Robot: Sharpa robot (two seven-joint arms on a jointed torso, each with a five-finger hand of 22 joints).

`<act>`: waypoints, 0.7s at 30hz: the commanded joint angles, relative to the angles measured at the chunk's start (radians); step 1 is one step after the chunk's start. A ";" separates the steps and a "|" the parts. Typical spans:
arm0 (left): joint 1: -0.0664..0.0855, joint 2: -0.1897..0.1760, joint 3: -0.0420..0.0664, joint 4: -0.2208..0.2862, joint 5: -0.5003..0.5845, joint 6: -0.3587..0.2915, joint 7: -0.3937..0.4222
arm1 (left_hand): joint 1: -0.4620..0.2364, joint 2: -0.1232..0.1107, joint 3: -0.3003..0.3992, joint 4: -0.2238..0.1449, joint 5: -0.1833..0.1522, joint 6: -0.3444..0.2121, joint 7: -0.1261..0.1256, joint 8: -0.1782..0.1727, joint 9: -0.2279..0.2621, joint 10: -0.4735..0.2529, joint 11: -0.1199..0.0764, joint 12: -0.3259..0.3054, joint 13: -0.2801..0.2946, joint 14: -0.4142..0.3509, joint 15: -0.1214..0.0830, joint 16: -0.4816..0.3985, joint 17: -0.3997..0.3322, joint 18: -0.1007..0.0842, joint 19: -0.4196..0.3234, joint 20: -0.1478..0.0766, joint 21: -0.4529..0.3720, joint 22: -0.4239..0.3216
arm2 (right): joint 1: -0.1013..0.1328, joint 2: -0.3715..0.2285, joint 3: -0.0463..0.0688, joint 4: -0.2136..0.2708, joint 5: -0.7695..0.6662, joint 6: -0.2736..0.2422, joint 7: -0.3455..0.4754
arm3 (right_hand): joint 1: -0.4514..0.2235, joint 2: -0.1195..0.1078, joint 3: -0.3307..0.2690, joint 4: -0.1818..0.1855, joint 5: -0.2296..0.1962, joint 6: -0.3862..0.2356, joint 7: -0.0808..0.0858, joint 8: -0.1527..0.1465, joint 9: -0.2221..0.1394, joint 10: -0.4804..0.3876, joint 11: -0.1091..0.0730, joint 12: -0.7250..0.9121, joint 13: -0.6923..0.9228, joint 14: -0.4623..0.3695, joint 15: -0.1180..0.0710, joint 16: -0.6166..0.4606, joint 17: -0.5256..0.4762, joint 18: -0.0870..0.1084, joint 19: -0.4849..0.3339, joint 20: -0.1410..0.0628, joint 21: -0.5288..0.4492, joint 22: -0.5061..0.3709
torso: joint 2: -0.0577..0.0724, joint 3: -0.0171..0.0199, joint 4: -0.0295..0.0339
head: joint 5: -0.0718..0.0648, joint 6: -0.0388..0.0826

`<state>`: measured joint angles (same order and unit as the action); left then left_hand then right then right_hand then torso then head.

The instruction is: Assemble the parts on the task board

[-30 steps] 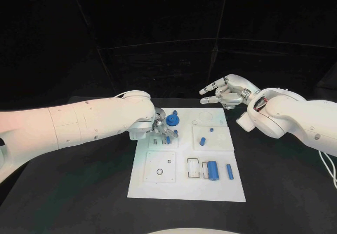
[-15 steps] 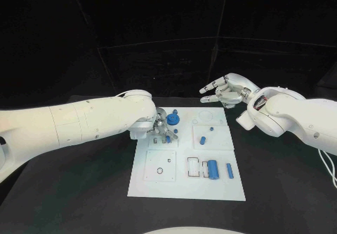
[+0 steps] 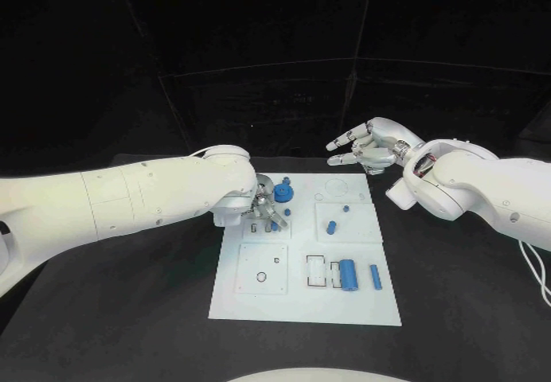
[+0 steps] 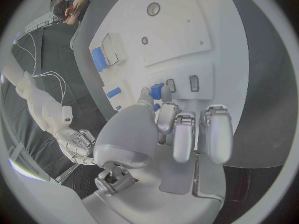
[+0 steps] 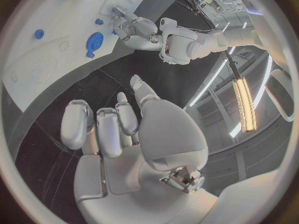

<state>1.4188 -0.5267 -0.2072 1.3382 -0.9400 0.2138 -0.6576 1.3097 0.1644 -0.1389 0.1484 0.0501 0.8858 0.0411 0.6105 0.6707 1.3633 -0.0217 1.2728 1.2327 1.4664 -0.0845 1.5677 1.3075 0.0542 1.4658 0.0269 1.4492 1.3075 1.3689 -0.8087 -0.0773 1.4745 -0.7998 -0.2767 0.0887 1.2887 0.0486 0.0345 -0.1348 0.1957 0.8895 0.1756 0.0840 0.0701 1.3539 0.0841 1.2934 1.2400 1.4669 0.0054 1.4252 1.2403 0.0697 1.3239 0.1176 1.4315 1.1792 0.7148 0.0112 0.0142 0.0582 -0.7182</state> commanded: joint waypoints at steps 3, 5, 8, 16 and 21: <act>0.000 -0.003 0.000 0.008 -0.006 -0.019 0.014 | 0.057 0.020 0.082 -0.033 0.002 -0.017 -0.001 -0.023 -0.003 -0.005 -0.012 -0.011 -0.006 0.104 -0.009 0.003 0.263 -0.006 0.022 -0.013 -0.006 0.025 | 0.002 0.005 0.001 -0.004 -0.015 0.017 -0.006 | 0.009 0.001 -0.001 -0.007 0.006 0.001 -0.003 0.005 0.000 -0.009 -0.002 -0.006 -0.003 0.036 -0.001 -0.007 -0.003 0.014 -0.008 -0.002 -0.006 -0.003 | 0.000 -0.0002 0.0011 | -0.001 -0.002; 0.000 -0.004 0.000 0.010 -0.006 -0.026 0.022 | 0.079 0.019 0.142 -0.054 0.003 -0.021 -0.002 -0.031 -0.004 -0.009 -0.013 -0.015 -0.009 0.104 -0.010 0.003 0.263 -0.006 0.021 -0.014 -0.008 0.023 | 0.002 0.007 0.001 -0.005 -0.017 0.020 -0.007 | 0.009 0.001 -0.001 -0.007 0.006 0.001 -0.003 0.005 0.000 -0.009 -0.002 -0.006 -0.003 0.036 -0.001 -0.007 -0.003 0.014 -0.008 -0.002 -0.006 -0.003 | 0.000 -0.0006 0.0009 | 0.000 -0.002; -0.001 -0.010 0.000 0.015 -0.004 -0.041 0.035 | 0.078 -0.008 0.274 -0.081 0.003 -0.023 0.004 -0.039 0.000 -0.013 -0.012 -0.023 -0.013 0.104 -0.005 0.003 0.263 -0.005 0.020 -0.014 -0.010 0.020 | 0.002 0.009 0.001 -0.008 -0.019 0.023 -0.009 | 0.010 0.001 -0.001 -0.008 0.007 0.000 -0.003 0.005 0.000 -0.009 -0.002 -0.007 -0.004 0.036 -0.001 -0.009 -0.005 0.014 -0.010 -0.002 -0.007 -0.006 | -0.001 -0.0002 0.0011 | 0.001 -0.003; -0.002 -0.049 0.000 0.046 0.007 -0.109 0.062 | -0.154 -0.203 0.800 -0.113 0.006 -0.023 0.008 -0.001 0.065 -0.007 -0.004 -0.034 -0.029 0.104 0.002 0.003 0.263 -0.002 0.016 -0.003 -0.022 0.008 | 0.002 0.016 0.000 -0.017 -0.020 0.034 -0.015 | 0.013 0.006 0.002 -0.017 0.059 -0.001 -0.002 0.006 0.000 -0.012 -0.002 -0.009 -0.006 0.036 -0.001 -0.011 -0.007 0.014 -0.010 -0.002 -0.010 -0.008 | -0.001 0.0010 0.0039 | 0.001 0.001; -0.004 -0.081 0.000 0.075 0.008 -0.180 0.080 | -0.191 -0.221 0.853 -0.126 0.003 -0.025 0.006 0.011 0.081 -0.007 -0.004 -0.038 -0.035 0.104 0.000 0.003 0.263 -0.002 0.017 -0.002 -0.023 0.007 | 0.002 0.019 0.000 -0.023 -0.020 0.039 -0.016 | 0.012 0.006 0.001 -0.016 0.059 -0.001 -0.002 0.006 0.000 -0.012 -0.002 -0.009 -0.006 0.036 -0.001 -0.012 -0.008 0.014 -0.011 -0.002 -0.010 -0.008 | -0.002 0.0003 0.0043 | 0.001 0.001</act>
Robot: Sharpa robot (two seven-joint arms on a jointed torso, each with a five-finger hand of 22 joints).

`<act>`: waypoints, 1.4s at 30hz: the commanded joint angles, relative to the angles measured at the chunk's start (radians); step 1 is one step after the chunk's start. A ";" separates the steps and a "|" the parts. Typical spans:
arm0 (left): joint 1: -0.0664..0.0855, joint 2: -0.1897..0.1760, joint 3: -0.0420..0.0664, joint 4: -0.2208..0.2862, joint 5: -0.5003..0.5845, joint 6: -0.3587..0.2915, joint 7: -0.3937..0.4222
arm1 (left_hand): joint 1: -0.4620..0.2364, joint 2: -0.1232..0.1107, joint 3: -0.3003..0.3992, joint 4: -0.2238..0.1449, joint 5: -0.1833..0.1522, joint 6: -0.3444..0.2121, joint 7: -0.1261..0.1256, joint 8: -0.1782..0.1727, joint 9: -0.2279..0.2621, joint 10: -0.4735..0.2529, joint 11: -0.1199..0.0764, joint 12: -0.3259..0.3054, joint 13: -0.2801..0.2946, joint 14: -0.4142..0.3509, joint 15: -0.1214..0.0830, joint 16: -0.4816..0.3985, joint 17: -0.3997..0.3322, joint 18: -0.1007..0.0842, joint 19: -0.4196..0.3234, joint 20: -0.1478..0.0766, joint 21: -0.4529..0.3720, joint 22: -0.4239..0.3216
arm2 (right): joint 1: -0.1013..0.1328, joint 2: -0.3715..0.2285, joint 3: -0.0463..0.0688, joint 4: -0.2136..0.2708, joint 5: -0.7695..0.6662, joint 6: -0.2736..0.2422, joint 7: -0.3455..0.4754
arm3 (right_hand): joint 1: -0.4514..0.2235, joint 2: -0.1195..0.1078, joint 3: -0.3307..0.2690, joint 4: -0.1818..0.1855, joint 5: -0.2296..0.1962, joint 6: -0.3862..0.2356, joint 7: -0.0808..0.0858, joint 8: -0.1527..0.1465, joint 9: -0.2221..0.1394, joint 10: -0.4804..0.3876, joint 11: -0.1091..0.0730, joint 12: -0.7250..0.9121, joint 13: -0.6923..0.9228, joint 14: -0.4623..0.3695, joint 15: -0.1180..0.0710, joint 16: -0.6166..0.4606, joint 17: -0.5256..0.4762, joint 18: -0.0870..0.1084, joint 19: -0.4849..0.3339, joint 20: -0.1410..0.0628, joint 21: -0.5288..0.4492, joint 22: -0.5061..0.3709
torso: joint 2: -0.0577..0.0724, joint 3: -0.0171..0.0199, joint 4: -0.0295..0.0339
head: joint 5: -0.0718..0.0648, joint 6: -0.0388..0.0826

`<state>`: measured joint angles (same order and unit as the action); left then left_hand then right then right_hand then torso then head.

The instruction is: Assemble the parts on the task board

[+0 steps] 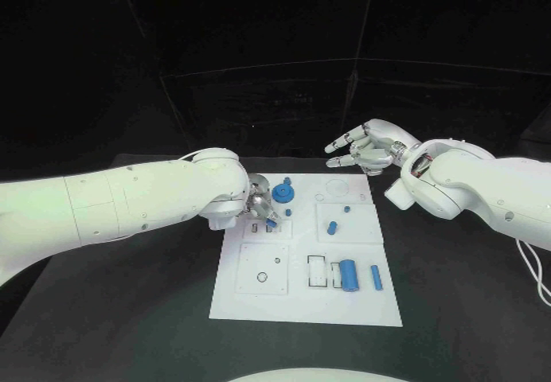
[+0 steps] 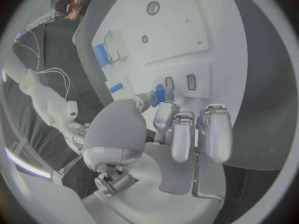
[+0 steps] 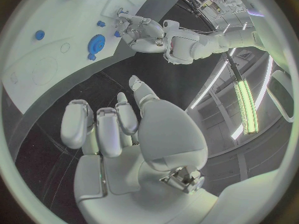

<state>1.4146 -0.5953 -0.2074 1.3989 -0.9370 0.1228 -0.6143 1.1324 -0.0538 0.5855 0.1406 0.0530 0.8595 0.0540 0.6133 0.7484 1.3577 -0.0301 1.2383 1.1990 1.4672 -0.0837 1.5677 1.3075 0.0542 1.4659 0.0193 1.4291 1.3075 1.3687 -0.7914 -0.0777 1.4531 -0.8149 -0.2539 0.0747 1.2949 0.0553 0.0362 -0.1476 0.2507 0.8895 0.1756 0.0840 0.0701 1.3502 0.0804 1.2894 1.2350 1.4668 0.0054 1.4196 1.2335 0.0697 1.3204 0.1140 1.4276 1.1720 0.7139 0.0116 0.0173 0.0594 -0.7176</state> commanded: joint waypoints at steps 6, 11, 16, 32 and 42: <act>-0.006 -0.062 0.000 0.058 0.005 -0.175 0.049 | -0.023 -0.008 0.141 -0.122 0.000 0.003 -0.008 0.012 0.008 0.001 0.004 -0.002 -0.001 0.104 -0.001 0.003 0.263 -0.002 0.017 0.005 -0.003 0.008 | 0.002 0.001 0.000 -0.007 -0.005 0.022 -0.005 | 0.005 -0.001 -0.001 -0.004 0.004 -0.001 -0.002 0.006 0.000 -0.008 0.002 -0.005 0.000 0.036 -0.001 -0.006 -0.002 0.014 -0.007 0.001 -0.006 -0.002 | -0.002 0.0015 0.0009 | 0.003 -0.002; -0.020 -0.097 -0.001 0.087 0.003 -0.235 0.053 | -0.024 -0.009 0.143 -0.123 0.000 0.003 -0.008 0.013 0.009 0.002 0.004 -0.002 -0.001 0.104 -0.002 0.003 0.263 -0.002 0.017 0.005 -0.003 0.009 | 0.002 0.001 0.000 -0.010 -0.005 0.026 -0.007 | 0.004 -0.001 -0.001 -0.003 0.004 -0.001 -0.002 0.006 0.000 -0.008 0.002 -0.005 0.000 0.036 -0.001 -0.006 -0.002 0.015 -0.008 0.001 -0.007 -0.002 | 0.000 0.0000 0.0015 | 0.005 -0.004; -0.039 -0.109 -0.002 0.092 -0.011 -0.266 0.052 | -0.027 -0.011 0.146 -0.124 0.000 0.003 -0.008 0.014 0.010 0.001 0.003 -0.004 -0.003 0.104 -0.002 0.003 0.263 -0.002 0.017 0.005 -0.003 0.009 | 0.002 0.001 0.000 -0.011 -0.005 0.027 -0.007 | 0.003 -0.002 -0.002 -0.003 0.004 -0.001 -0.002 0.006 0.000 -0.008 0.002 -0.006 -0.001 0.036 -0.001 -0.006 -0.002 0.014 -0.007 0.001 -0.007 -0.002 | -0.001 -0.0009 0.0014 | 0.008 -0.004; -0.068 -0.106 -0.002 0.103 -0.039 -0.296 0.067 | -0.033 -0.015 0.149 -0.125 -0.001 0.004 -0.009 0.015 0.012 0.004 0.003 -0.001 0.000 0.104 -0.002 0.003 0.263 -0.003 0.018 0.004 -0.002 0.010 | 0.002 0.002 0.000 -0.015 -0.005 0.031 -0.007 | 0.000 -0.001 -0.003 -0.002 0.003 -0.001 -0.002 0.006 0.000 -0.007 0.002 -0.005 0.000 0.036 0.000 -0.006 -0.001 0.014 -0.007 0.002 -0.007 -0.002 | 0.001 -0.0004 -0.0013 | 0.008 -0.006; -0.071 -0.095 -0.002 0.097 -0.039 -0.239 0.042 | -0.038 -0.016 0.151 -0.124 -0.002 0.004 -0.009 0.016 0.014 0.004 0.003 -0.001 -0.001 0.104 -0.003 0.003 0.263 -0.002 0.018 0.004 -0.003 0.009 | 0.001 0.008 0.000 -0.019 -0.005 0.033 -0.007 | 0.000 -0.001 -0.003 -0.002 0.003 -0.001 -0.002 0.006 0.000 -0.007 0.002 -0.005 0.000 0.036 0.000 -0.006 -0.001 0.014 -0.007 0.002 -0.007 -0.002 | 0.001 -0.0003 -0.0022 | 0.011 -0.008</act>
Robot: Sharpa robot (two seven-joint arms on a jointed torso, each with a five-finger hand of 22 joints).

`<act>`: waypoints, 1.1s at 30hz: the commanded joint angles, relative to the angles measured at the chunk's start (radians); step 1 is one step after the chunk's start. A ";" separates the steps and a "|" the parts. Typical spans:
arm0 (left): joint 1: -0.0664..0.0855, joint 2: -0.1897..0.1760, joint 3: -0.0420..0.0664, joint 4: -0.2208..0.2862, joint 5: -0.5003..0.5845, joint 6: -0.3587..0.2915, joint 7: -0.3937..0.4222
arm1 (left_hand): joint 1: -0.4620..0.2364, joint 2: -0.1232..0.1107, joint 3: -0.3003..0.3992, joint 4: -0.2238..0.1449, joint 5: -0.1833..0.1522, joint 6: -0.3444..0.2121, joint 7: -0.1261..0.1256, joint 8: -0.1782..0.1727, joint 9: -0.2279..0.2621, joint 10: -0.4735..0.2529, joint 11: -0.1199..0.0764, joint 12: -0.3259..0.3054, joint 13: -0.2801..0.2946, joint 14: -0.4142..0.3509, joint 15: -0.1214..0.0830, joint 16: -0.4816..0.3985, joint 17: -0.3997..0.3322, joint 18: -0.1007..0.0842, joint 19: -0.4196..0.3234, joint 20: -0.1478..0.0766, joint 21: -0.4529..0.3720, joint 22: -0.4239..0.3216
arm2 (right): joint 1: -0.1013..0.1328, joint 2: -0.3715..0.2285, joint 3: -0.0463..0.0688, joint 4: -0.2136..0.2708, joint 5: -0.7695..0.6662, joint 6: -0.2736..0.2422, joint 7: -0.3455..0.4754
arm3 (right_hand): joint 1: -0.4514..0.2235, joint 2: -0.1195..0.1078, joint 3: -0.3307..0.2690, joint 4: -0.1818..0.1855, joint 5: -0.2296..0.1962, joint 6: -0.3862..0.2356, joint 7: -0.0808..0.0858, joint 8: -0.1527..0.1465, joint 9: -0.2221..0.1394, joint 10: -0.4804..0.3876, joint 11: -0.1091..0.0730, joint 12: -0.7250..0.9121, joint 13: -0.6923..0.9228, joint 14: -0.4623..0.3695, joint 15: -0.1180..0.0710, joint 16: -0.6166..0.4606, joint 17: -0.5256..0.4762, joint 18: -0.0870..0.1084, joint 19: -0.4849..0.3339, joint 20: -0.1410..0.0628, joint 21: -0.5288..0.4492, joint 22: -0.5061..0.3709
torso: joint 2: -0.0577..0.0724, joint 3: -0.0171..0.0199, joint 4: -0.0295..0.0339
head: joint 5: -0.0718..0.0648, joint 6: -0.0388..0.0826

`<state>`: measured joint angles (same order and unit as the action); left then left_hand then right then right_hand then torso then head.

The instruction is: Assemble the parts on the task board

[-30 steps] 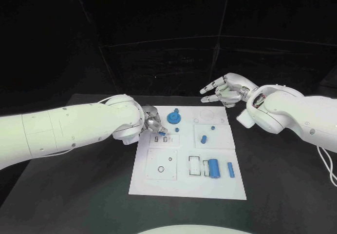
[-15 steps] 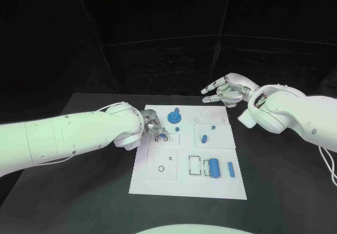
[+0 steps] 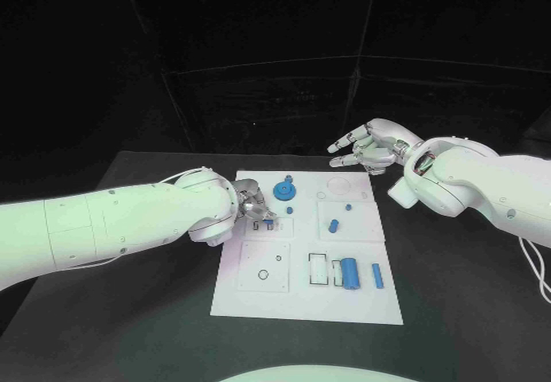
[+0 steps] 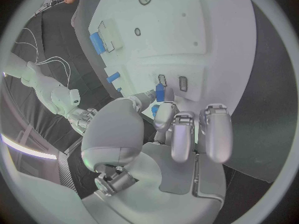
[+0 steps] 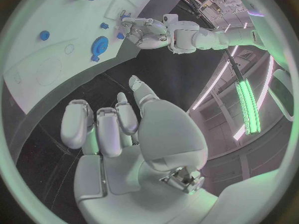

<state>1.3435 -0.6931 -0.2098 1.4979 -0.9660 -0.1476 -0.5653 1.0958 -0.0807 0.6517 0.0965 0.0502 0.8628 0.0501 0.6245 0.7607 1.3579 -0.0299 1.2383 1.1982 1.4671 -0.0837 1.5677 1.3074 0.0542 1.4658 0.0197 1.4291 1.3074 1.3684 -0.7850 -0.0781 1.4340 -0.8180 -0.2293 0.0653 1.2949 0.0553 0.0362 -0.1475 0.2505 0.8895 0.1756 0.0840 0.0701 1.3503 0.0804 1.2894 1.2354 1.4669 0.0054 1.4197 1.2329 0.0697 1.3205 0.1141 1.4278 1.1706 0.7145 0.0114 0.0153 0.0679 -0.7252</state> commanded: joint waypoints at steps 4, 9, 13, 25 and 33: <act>0.000 0.010 0.001 -0.010 -0.010 0.051 -0.015 | -0.005 0.010 0.085 -0.079 0.000 0.001 -0.005 0.005 0.002 0.004 0.003 -0.001 0.000 0.104 -0.003 0.003 0.263 -0.002 0.018 0.003 -0.003 0.009 | 0.002 0.003 0.001 0.000 -0.002 0.008 0.003 | 0.000 -0.001 -0.003 -0.002 0.003 -0.001 -0.002 0.006 0.000 -0.008 0.002 -0.005 -0.001 0.036 0.000 -0.006 0.000 0.014 -0.007 0.001 -0.007 0.000 | 0.000 0.0003 -0.0013 | 0.001 -0.003; 0.000 0.014 0.001 -0.012 -0.010 0.068 -0.024 | -0.006 0.010 0.084 -0.079 0.000 0.001 -0.005 0.006 0.002 0.004 0.003 -0.001 -0.001 0.104 -0.003 0.003 0.263 -0.002 0.018 0.003 -0.004 0.008 | 0.002 0.003 0.000 -0.001 -0.002 0.008 0.002 | -0.001 -0.001 -0.004 -0.002 0.002 -0.001 -0.002 0.006 0.000 -0.007 0.002 -0.005 -0.001 0.036 0.000 -0.007 -0.002 0.015 -0.008 0.002 -0.008 -0.002 | 0.000 -0.0001 -0.0003 | 0.002 -0.004; 0.000 0.013 0.001 -0.014 -0.010 0.078 -0.028 | -0.006 0.009 0.084 -0.079 -0.001 0.001 -0.005 0.006 0.003 0.003 0.003 -0.004 -0.003 0.104 -0.003 0.003 0.263 -0.002 0.017 0.003 -0.005 0.005 | 0.002 0.003 0.000 -0.001 -0.002 0.008 0.002 | -0.001 -0.001 -0.004 -0.002 0.002 -0.001 -0.002 0.006 0.000 -0.007 0.002 -0.005 -0.001 0.036 0.000 -0.007 -0.002 0.015 -0.008 0.002 -0.008 -0.002 | -0.001 0.0004 0.0004 | 0.001 -0.005; 0.000 0.007 0.001 -0.013 -0.010 0.108 -0.033 | -0.010 0.003 0.082 -0.082 -0.001 0.002 -0.006 0.007 0.004 0.002 0.002 -0.005 -0.005 0.104 -0.003 0.003 0.263 -0.001 0.016 0.003 -0.007 0.004 | 0.001 0.005 0.000 -0.003 -0.002 0.011 0.003 | -0.001 -0.001 -0.004 -0.002 0.002 -0.001 -0.002 0.006 0.000 -0.007 0.002 -0.005 -0.001 0.036 0.000 -0.007 -0.002 0.015 -0.008 0.002 -0.008 -0.002 | 0.000 -0.0007 0.0013 | 0.002 -0.006; 0.000 0.008 0.001 -0.012 -0.010 0.118 -0.034 | -0.012 0.001 0.081 -0.084 -0.001 0.003 -0.007 0.009 0.006 0.002 0.001 -0.005 -0.006 0.104 -0.003 0.003 0.263 -0.001 0.016 0.003 -0.007 0.003 | 0.001 0.006 0.000 -0.003 -0.002 0.014 0.002 | -0.001 -0.001 -0.004 -0.002 0.002 -0.001 -0.002 0.006 0.000 -0.007 0.002 -0.005 -0.001 0.036 0.000 -0.007 -0.002 0.015 -0.008 0.002 -0.008 -0.002 | -0.001 -0.0001 -0.0001 | 0.002 -0.007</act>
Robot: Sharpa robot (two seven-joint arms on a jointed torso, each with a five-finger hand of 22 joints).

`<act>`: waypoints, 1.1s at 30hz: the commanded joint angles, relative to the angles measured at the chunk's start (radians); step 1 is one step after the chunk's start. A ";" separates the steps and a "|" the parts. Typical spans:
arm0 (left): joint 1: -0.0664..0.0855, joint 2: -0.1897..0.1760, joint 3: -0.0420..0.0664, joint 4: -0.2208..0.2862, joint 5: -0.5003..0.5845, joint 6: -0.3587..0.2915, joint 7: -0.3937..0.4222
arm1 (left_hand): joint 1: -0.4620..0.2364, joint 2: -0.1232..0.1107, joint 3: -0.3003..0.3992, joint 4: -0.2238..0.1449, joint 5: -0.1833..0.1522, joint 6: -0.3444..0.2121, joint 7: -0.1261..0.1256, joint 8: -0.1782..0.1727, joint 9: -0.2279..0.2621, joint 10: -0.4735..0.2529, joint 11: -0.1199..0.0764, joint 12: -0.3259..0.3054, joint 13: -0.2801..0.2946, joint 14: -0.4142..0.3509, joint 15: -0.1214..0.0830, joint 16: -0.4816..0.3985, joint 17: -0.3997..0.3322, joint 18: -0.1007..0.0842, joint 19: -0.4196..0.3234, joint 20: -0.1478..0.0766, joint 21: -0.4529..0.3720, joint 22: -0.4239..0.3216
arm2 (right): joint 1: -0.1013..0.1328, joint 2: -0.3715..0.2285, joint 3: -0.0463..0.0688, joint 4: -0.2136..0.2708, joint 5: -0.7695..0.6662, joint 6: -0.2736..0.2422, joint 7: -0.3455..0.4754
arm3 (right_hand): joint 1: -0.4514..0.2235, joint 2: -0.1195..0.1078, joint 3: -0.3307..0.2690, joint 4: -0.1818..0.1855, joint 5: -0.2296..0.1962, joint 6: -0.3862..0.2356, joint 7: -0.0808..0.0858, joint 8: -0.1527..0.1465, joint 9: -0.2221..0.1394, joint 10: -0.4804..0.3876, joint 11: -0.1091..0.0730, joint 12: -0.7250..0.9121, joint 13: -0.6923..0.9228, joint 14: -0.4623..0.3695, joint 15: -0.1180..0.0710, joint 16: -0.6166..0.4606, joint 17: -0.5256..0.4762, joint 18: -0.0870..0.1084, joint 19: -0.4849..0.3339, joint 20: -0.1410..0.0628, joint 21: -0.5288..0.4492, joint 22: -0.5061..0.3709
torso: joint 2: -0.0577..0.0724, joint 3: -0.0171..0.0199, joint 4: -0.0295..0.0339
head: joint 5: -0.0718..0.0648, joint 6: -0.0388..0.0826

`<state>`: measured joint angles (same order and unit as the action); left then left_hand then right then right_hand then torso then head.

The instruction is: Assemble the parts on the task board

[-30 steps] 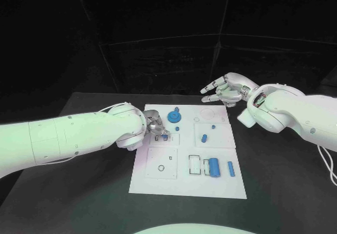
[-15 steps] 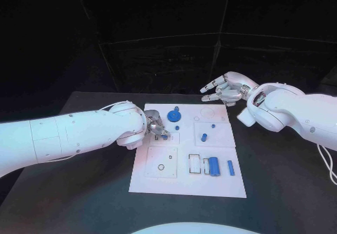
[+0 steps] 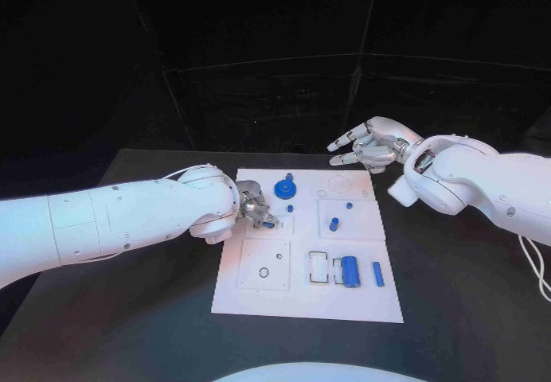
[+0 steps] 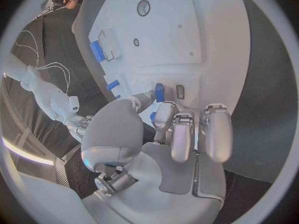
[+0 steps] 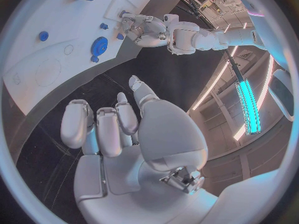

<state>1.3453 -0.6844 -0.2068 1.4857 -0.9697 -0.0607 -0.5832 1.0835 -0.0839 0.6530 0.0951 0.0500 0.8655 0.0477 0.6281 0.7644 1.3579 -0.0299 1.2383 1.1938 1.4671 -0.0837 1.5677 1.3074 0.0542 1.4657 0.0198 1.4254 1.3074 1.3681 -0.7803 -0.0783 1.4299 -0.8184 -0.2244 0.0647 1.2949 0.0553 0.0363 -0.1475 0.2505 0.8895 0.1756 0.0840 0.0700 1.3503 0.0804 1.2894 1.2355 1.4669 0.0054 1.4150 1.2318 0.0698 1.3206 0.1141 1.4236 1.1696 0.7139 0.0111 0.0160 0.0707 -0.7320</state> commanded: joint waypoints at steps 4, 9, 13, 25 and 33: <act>-0.002 -0.003 -0.002 0.000 -0.007 0.033 -0.017 | 0.000 0.003 0.079 -0.083 -0.001 0.001 -0.005 0.005 0.002 0.003 0.001 -0.004 0.000 0.104 -0.003 0.003 0.263 -0.001 0.016 0.003 -0.003 0.004 | 0.002 0.000 0.001 0.001 -0.002 0.010 0.003 | -0.002 -0.001 -0.004 -0.002 0.002 -0.001 -0.002 0.006 0.000 -0.007 0.002 -0.005 -0.001 0.036 0.000 -0.003 -0.002 0.015 -0.009 0.001 -0.004 -0.002 | 0.000 0.0004 -0.0001 | -0.002 0.000; -0.002 -0.003 -0.002 0.001 -0.007 0.031 -0.017 | 0.000 0.003 0.079 -0.084 -0.001 0.003 -0.006 0.006 0.003 0.004 0.001 -0.003 0.001 0.104 -0.004 0.003 0.263 -0.001 0.016 0.002 -0.003 0.004 | 0.002 0.001 0.001 0.001 -0.002 0.010 0.003 | -0.003 0.000 -0.004 -0.001 0.002 -0.001 -0.002 0.007 0.000 -0.007 0.002 -0.004 0.000 0.035 0.000 -0.004 -0.003 0.015 -0.010 0.001 -0.005 -0.004 | 0.000 0.0006 -0.0004 | 0.000 0.002; -0.002 0.000 -0.002 -0.002 -0.007 0.033 -0.016 | -0.002 0.003 0.078 -0.085 -0.001 0.005 -0.007 0.008 0.004 0.005 0.000 -0.002 0.002 0.104 -0.004 0.003 0.263 -0.001 0.016 0.002 -0.003 0.004 | 0.002 0.001 0.001 0.001 -0.002 0.009 0.003 | -0.003 0.000 -0.004 -0.001 0.002 -0.001 -0.002 0.007 0.000 -0.007 0.002 -0.005 -0.001 0.035 0.000 -0.004 -0.004 0.015 -0.011 0.001 -0.005 -0.005 | 0.001 0.0011 -0.0015 | -0.001 0.001; -0.002 0.019 -0.002 -0.022 -0.007 0.061 -0.013 | -0.085 -0.039 -0.015 -0.049 -0.001 0.033 -0.013 0.016 0.008 0.014 -0.004 0.009 0.010 0.104 -0.008 0.003 0.263 -0.001 0.016 -0.001 -0.006 0.002 | 0.001 0.003 0.001 0.000 -0.002 0.009 0.002 | -0.003 0.000 -0.004 -0.001 0.002 -0.001 -0.002 0.007 0.000 -0.009 0.002 -0.007 -0.003 0.034 0.000 -0.007 -0.010 0.016 -0.014 0.002 -0.007 -0.010 | 0.000 0.0013 0.0000 | -0.003 0.000; -0.001 0.030 -0.002 -0.036 -0.007 0.069 -0.010 | -0.103 -0.039 -0.044 -0.038 -0.001 0.041 -0.015 0.016 0.008 0.014 -0.007 0.009 0.010 0.104 -0.010 0.003 0.263 -0.001 0.018 -0.004 -0.005 0.005 | 0.002 0.005 0.001 0.000 -0.002 0.014 0.001 | -0.004 0.001 -0.005 -0.001 0.002 -0.001 -0.002 0.007 0.000 -0.009 0.002 -0.007 -0.004 0.034 0.000 -0.008 -0.012 0.017 -0.016 0.002 -0.009 -0.013 | 0.001 0.0008 -0.0015 | -0.004 0.001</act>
<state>1.3479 -0.6578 -0.2059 1.4495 -0.9750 -0.0231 -0.5876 0.9876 -0.1225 0.6124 0.0578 0.0473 0.9032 0.0287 0.6480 0.7734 1.3651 -0.0377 1.2431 1.2041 1.4633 -0.0875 1.5677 1.3074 0.0542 1.4657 0.0198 1.4214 1.3074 1.3678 -0.7766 -0.0783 1.4292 -0.8187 -0.2200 0.0637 1.2949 0.0553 0.0363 -0.1475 0.2504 0.8895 0.1756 0.0840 0.0700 1.3468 0.0840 1.2855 1.2326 1.4669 0.0054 1.4104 1.2210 0.0698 1.3133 0.1142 1.4201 1.1574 0.7144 0.0122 0.0149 0.0676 -0.7308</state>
